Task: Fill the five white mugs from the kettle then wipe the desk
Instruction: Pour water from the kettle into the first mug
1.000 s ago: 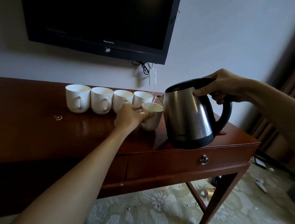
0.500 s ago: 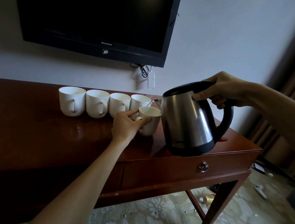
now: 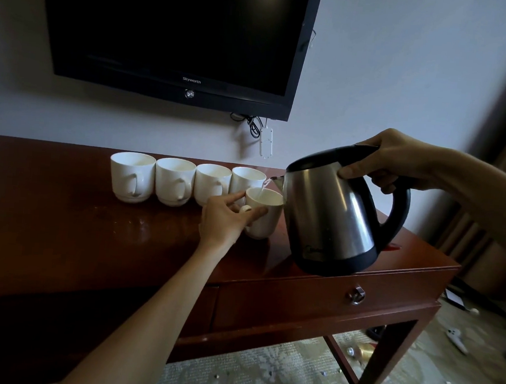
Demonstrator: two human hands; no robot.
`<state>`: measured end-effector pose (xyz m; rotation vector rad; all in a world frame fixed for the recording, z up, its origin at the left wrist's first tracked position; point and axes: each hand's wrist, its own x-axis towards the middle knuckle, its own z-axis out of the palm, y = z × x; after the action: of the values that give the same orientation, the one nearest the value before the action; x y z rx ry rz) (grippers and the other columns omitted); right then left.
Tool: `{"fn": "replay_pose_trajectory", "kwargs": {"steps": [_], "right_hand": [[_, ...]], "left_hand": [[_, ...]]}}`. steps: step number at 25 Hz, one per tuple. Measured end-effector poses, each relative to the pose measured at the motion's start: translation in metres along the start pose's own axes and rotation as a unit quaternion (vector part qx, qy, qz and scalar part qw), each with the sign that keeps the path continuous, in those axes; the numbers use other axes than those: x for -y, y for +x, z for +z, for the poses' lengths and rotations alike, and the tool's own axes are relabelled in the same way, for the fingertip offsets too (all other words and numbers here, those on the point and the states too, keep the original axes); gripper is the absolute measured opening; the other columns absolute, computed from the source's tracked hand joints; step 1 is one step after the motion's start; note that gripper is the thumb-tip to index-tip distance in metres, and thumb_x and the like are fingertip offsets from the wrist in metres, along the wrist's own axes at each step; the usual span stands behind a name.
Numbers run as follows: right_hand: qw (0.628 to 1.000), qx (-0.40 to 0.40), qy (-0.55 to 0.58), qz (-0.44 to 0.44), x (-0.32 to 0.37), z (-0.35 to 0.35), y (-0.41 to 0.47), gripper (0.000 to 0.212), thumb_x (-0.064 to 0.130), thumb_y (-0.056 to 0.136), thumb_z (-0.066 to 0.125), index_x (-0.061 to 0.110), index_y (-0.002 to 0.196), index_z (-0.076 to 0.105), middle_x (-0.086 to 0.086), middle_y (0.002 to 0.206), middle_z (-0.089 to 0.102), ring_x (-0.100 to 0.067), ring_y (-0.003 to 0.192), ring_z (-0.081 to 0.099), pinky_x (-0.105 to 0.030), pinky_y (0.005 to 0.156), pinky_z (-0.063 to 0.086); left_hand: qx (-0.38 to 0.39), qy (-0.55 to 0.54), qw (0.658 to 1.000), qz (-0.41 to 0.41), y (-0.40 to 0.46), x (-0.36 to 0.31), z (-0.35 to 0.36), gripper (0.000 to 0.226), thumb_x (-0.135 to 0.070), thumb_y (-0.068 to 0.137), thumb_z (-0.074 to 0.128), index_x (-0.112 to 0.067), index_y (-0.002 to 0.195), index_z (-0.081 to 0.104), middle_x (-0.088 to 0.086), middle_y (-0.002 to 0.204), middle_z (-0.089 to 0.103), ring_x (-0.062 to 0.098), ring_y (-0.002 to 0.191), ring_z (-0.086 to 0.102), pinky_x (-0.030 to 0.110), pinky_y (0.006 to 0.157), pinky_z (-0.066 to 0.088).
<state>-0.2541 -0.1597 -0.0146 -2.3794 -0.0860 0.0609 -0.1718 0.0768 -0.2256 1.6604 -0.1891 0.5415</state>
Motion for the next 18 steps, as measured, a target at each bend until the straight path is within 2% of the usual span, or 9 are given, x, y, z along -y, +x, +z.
{"fn": "replay_pose_trajectory", "kwargs": {"steps": [3, 7, 11, 13, 18], "right_hand": [[1.000, -0.001, -0.002, 0.002, 0.0008, -0.0002, 0.0007, 0.025, 0.015, 0.077, 0.085, 0.001, 0.093, 0.071, 0.005, 0.048, 0.028, -0.011, 0.040, 0.026, -0.022, 0.042, 0.028], [1.000, 0.001, 0.002, 0.004, 0.0018, 0.0003, 0.0000, 0.027, 0.019, 0.069, 0.087, 0.005, 0.083, 0.070, 0.003, 0.051, 0.027, -0.012, 0.041, 0.025, -0.023, 0.042, 0.028], [1.000, 0.001, 0.002, 0.004, 0.0012, -0.0002, 0.0003, 0.030, 0.019, 0.069, 0.087, 0.003, 0.090, 0.072, 0.004, 0.051, 0.028, -0.012, 0.041, 0.026, -0.023, 0.041, 0.029], [1.000, 0.001, 0.003, 0.004, 0.0008, -0.0005, 0.0009, 0.030, 0.019, 0.069, 0.087, 0.002, 0.089, 0.072, 0.003, 0.051, 0.028, -0.012, 0.040, 0.026, -0.023, 0.040, 0.029], [1.000, -0.002, -0.001, 0.001, 0.0003, -0.0009, 0.0025, 0.035, 0.017, 0.073, 0.087, -0.002, 0.099, 0.073, 0.003, 0.051, 0.028, -0.012, 0.041, 0.026, -0.023, 0.041, 0.029]], "left_hand": [[0.001, -0.001, 1.000, 0.003, 0.0003, 0.0003, -0.0001, 0.065, -0.040, 0.067, 0.094, -0.020, 0.126, 0.073, -0.015, 0.048, 0.062, 0.009, 0.060, 0.065, 0.051, 0.080, 0.060], [0.004, 0.002, 1.000, 0.012, 0.0009, 0.0017, -0.0003, 0.069, -0.047, 0.065, 0.093, -0.022, 0.126, 0.073, -0.017, 0.046, 0.058, 0.003, 0.055, 0.057, 0.050, 0.077, 0.058], [0.008, -0.001, 1.000, 0.013, 0.0003, 0.0023, 0.0001, 0.080, -0.060, 0.058, 0.090, -0.023, 0.127, 0.073, -0.013, 0.049, 0.059, 0.017, 0.062, 0.067, 0.055, 0.077, 0.059], [0.006, -0.003, 1.000, 0.013, 0.0005, 0.0025, 0.0001, 0.091, -0.072, 0.051, 0.082, -0.024, 0.127, 0.073, -0.006, 0.053, 0.063, 0.023, 0.067, 0.072, 0.056, 0.078, 0.059], [0.005, 0.001, 1.000, 0.007, 0.0018, 0.0039, 0.0004, 0.097, -0.078, 0.047, 0.076, -0.024, 0.127, 0.072, 0.000, 0.058, 0.066, 0.024, 0.069, 0.073, 0.057, 0.080, 0.059]]}}
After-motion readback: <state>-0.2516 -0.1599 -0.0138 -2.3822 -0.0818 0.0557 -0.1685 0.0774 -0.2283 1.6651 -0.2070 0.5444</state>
